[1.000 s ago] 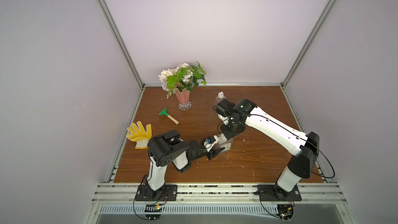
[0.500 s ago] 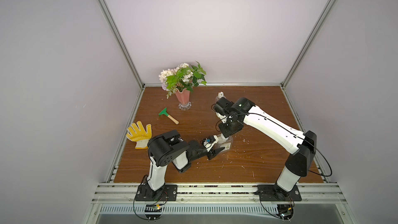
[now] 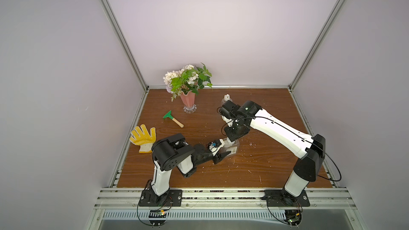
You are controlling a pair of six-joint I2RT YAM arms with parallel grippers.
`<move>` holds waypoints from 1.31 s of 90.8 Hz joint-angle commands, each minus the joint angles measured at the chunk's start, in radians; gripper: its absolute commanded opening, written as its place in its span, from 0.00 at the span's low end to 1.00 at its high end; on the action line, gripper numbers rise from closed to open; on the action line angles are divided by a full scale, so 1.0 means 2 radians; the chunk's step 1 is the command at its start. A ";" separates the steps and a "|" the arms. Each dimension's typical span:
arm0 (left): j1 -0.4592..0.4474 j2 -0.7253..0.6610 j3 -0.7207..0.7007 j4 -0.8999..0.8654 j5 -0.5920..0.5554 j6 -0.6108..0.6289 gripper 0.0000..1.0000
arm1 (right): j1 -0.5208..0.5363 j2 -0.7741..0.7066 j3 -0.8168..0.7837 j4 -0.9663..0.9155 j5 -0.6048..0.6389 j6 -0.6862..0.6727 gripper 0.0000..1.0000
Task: Screw on the bottle caps
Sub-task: Screw the bottle cap onto the plastic bottle.
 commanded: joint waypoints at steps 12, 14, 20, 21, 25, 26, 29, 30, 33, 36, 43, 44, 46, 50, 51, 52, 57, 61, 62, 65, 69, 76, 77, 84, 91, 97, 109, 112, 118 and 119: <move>-0.004 0.005 0.006 0.019 0.004 0.001 0.53 | -0.006 -0.012 -0.030 -0.003 0.011 0.012 0.46; -0.004 0.005 0.007 0.019 0.004 0.001 0.53 | -0.007 -0.012 -0.031 -0.002 0.010 0.011 0.45; -0.004 0.005 0.006 0.019 0.004 0.001 0.53 | -0.009 -0.013 -0.034 -0.001 0.013 0.011 0.44; -0.004 0.005 0.006 0.019 0.004 0.001 0.53 | -0.010 -0.013 -0.034 -0.001 0.013 0.011 0.44; -0.004 0.004 0.006 0.019 0.004 0.001 0.53 | -0.012 -0.014 -0.035 0.000 0.014 0.011 0.43; -0.005 0.004 0.005 0.019 0.005 0.001 0.53 | -0.013 -0.014 -0.035 0.000 0.014 0.011 0.43; -0.004 0.004 0.005 0.019 0.004 0.001 0.53 | -0.014 -0.015 -0.038 0.002 0.015 0.011 0.41; -0.004 0.004 0.006 0.019 0.003 0.001 0.53 | -0.015 -0.015 -0.039 0.002 0.015 0.011 0.41; -0.004 0.004 0.006 0.019 0.004 0.000 0.53 | -0.017 -0.017 -0.041 0.004 0.015 0.011 0.40; -0.004 0.005 0.006 0.019 0.004 0.001 0.53 | -0.018 -0.018 -0.043 0.005 0.015 0.010 0.40; -0.004 0.004 0.006 0.019 0.005 0.001 0.53 | -0.021 -0.019 -0.049 0.010 0.013 0.010 0.37; -0.004 0.004 0.006 0.019 0.004 0.001 0.53 | -0.021 -0.019 -0.049 0.011 0.013 0.010 0.37; -0.004 0.004 0.006 0.019 0.005 0.001 0.53 | -0.022 -0.019 -0.050 0.013 0.011 0.010 0.37; -0.004 0.004 0.006 0.019 0.005 0.001 0.53 | -0.022 -0.019 -0.052 0.017 0.007 0.010 0.37; -0.004 0.004 0.005 0.019 0.005 0.001 0.53 | -0.022 -0.019 -0.052 0.018 0.007 0.010 0.36; -0.004 0.004 0.006 0.019 0.004 0.001 0.53 | -0.021 -0.019 -0.052 0.019 0.006 0.011 0.36; -0.004 0.004 0.006 0.019 0.004 0.001 0.53 | -0.022 -0.018 -0.052 0.020 0.004 0.009 0.36; -0.004 0.004 0.005 0.019 0.004 0.001 0.53 | -0.022 -0.018 -0.052 0.021 0.003 0.008 0.36; -0.004 0.004 0.005 0.019 0.004 0.001 0.53 | -0.022 -0.018 -0.052 0.020 0.002 0.007 0.36; -0.004 0.004 0.006 0.019 0.004 0.001 0.53 | -0.021 -0.018 -0.052 0.020 -0.001 0.007 0.36; -0.005 0.004 0.005 0.019 0.004 0.001 0.53 | -0.021 -0.020 -0.052 0.020 -0.006 0.005 0.36; -0.005 0.004 0.006 0.019 0.004 0.000 0.53 | -0.021 -0.025 -0.049 0.020 -0.013 0.002 0.37; -0.004 0.004 0.006 0.019 0.003 0.000 0.53 | -0.021 -0.026 -0.048 0.020 -0.012 0.002 0.37; -0.004 0.004 0.006 0.019 0.004 -0.002 0.53 | -0.022 -0.034 -0.031 0.020 0.002 0.000 0.38; -0.004 0.002 0.007 0.019 0.004 -0.006 0.53 | -0.022 -0.048 -0.005 0.025 0.023 -0.007 0.39; -0.005 -0.001 0.008 0.015 0.005 -0.008 0.53 | -0.024 -0.064 0.019 0.034 0.036 -0.017 0.40; -0.004 -0.012 0.016 -0.016 0.011 -0.009 0.52 | -0.031 -0.123 0.023 0.087 0.050 -0.049 0.47; -0.004 -0.016 0.017 -0.021 0.012 -0.010 0.52 | -0.035 -0.144 0.012 0.107 0.049 -0.063 0.49; -0.004 -0.026 0.017 -0.029 0.012 -0.011 0.51 | -0.054 -0.193 -0.026 0.162 0.037 -0.097 0.53; -0.005 -0.028 0.017 -0.031 0.012 -0.011 0.51 | -0.058 -0.200 -0.033 0.169 0.035 -0.102 0.54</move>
